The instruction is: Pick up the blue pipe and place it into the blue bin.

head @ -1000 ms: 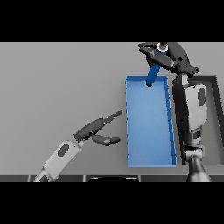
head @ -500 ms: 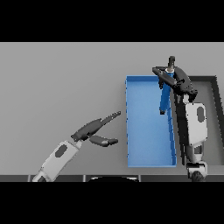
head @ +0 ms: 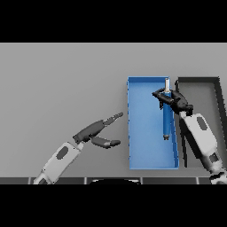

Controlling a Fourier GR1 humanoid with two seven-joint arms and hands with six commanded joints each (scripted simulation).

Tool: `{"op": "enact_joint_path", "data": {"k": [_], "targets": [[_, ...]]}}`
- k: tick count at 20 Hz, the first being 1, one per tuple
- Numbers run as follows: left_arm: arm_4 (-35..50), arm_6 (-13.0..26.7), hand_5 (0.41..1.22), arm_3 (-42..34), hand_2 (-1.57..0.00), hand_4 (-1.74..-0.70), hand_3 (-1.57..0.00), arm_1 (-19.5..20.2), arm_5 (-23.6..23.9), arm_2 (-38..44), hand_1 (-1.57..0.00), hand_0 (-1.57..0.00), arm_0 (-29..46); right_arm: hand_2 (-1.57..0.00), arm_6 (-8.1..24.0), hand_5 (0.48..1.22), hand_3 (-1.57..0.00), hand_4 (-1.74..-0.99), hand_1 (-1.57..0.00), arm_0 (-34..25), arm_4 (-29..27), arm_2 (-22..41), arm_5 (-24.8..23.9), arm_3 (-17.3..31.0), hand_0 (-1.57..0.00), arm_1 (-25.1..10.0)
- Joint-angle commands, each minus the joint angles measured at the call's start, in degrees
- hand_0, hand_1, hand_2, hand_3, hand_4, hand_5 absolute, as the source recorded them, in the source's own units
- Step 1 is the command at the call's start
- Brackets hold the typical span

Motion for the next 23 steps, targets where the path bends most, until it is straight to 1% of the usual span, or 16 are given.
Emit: {"op": "enact_joint_path", "data": {"k": [1,2,3,4,6,8,11,14,15,16,17,18,19,20,21,23], "targets": [[-0.40,0.81,0.476,0.42,0.00,-0.83,0.00,-0.83,0.20,-0.53,0.00,0.00,-0.34,-0.85,0.00,1.159,-0.52,-1.404,-0.88,-1.37,-4.07,2.99,-0.91,1.28,-0.94,-1.49],[-0.41,0.25,0.476,0.12,0.00,-0.83,0.00,-0.63,0.06,-0.64,0.00,0.00,0.05,-0.68,0.00,1.172,-0.41,-1.344,-0.71,-3.02,-7.43,6.67,-2.33,2.52,-0.75,-3.16],[-0.34,0.61,0.476,-0.20,0.00,-0.83,0.00,-0.59,0.34,-0.43,0.00,0.00,-0.11,-0.55,0.01,1.182,-0.33,-1.302,-0.57,-3.71,-9.81,9.45,-2.76,2.30,-0.60,-4.18],[-0.55,0.96,0.477,-0.57,0.00,-0.83,0.00,-0.78,0.62,-0.77,0.00,0.00,0.22,-0.44,0.01,1.139,-0.26,-1.264,-0.45,-4.28,-9.76,10.96,-0.49,1.50,-0.48,-5.53],[-0.13,1.05,0.477,-0.03,0.00,-0.83,0.00,-0.32,0.38,-0.15,0.00,0.00,0.02,-0.28,-0.03,1.044,-0.17,-1.215,-0.29,-5.13,-6.41,13.28,3.11,-1.41,-0.31,-7.95],[-0.30,0.62,0.475,-0.47,0.00,-0.83,0.00,-0.10,0.36,-0.40,0.00,0.00,0.42,-0.18,0.02,0.967,-0.11,-1.199,-0.18,-5.87,-4.58,15.48,3.53,-2.30,-0.20,-8.86],[0.00,0.35,0.471,-0.87,0.00,-0.83,0.00,0.13,0.23,-0.16,0.00,0.00,0.22,-0.09,0.02,0.880,-0.05,-1.189,-0.09,-6.68,-3.51,17.34,3.47,-2.81,-0.12,-9.46],[-0.09,1.12,0.471,-0.45,0.00,-0.83,0.00,-0.54,0.62,-0.28,0.00,0.00,0.04,-0.05,0.01,0.818,-0.03,-1.188,-0.05,-6.31,-3.99,17.64,2.43,-3.12,-0.06,-10.24],[-0.04,1.16,0.471,-0.37,0.00,-0.83,0.00,-0.55,0.61,-0.27,0.00,0.00,0.18,-0.04,0.02,0.807,-0.02,-1.182,-0.04,-6.14,-3.61,18.23,1.81,-3.68,-0.05,-10.36],[-0.29,0.79,0.472,-0.54,0.00,-0.83,0.00,-0.59,0.68,-0.54,0.00,0.00,0.52,-0.03,-1.09,0.795,-0.02,-1.182,-0.03,-6.17,-3.10,18.44,2.30,-2.61,-0.04,-9.79],[-0.55,0.76,0.471,-0.56,0.00,-0.83,0.00,-0.23,0.78,-0.54,0.00,0.00,0.92,-0.02,-1.39,0.789,-0.01,-1.182,-0.02,-6.30,-2.77,18.62,2.06,-2.81,-0.03,-9.56],[-1.03,0.53,0.470,-0.76,0.00,-0.83,0.00,-0.16,0.92,-0.69,0.00,0.00,0.70,-0.02,-1.74,0.783,-0.01,-1.176,-0.02,-6.30,-3.45,18.06,2.04,-2.61,-0.03,-9.44],[-0.93,1.02,0.471,-0.51,0.00,-0.83,0.00,-0.22,0.87,-0.44,0.00,0.00,-0.08,-0.01,-1.08,0.774,-0.01,-1.186,-0.01,-6.66,-2.93,18.43,1.78,-2.86,-0.02,-9.59],[-1.05,1.09,0.472,-0.12,0.00,-0.83,0.00,-0.29,0.86,-0.36,0.00,0.00,-0.54,-0.01,-1.23,0.772,-0.01,-1.186,-0.01,-6.05,-2.89,18.49,2.27,-3.88,-0.02,-10.62],[-0.88,1.15,0.472,-0.34,0.00,-0.83,0.00,-0.10,0.70,-0.27,0.00,0.00,-0.61,-0.01,-0.69,0.766,-0.01,-1.186,-0.01,-6.52,-3.35,18.30,1.87,-3.81,-0.02,-10.03],[0.22,1.52,0.474,0.18,0.00,-0.83,0.00,0.34,0.13,0.82,0.00,0.00,-1.67,-0.01,-1.39,0.769,-0.01,-1.186,-0.01,-6.18,-3.31,18.44,2.71,-3.89,-0.02,-10.17]]}}
